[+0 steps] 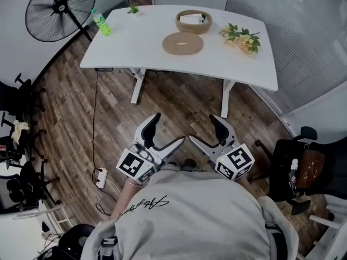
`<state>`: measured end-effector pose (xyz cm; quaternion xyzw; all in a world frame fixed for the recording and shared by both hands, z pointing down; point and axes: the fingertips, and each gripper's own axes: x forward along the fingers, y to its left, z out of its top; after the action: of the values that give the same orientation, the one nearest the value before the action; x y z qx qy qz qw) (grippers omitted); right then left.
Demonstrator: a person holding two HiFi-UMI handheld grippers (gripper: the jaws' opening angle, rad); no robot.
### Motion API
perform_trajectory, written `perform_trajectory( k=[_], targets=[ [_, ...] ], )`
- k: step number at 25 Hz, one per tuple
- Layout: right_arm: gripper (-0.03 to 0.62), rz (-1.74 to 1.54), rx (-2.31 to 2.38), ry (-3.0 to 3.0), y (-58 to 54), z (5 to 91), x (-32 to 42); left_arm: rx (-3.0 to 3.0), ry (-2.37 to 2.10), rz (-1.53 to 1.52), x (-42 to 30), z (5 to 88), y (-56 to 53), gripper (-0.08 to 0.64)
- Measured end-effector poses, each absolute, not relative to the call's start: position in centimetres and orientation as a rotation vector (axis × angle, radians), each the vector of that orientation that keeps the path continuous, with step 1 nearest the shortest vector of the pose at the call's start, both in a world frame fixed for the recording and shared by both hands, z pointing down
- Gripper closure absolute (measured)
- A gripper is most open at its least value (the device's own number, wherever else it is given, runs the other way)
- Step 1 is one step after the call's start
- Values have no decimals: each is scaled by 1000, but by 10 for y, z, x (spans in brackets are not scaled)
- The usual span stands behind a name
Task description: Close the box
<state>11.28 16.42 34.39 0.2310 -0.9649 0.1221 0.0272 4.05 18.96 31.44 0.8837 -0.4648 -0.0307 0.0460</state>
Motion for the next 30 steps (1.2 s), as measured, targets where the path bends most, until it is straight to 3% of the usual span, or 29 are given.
perform_trajectory(
  k=[30],
  targets=[
    [210, 381, 554, -3005, 177, 345, 93, 2615, -1560, -153, 20, 316, 204, 143]
  ],
)
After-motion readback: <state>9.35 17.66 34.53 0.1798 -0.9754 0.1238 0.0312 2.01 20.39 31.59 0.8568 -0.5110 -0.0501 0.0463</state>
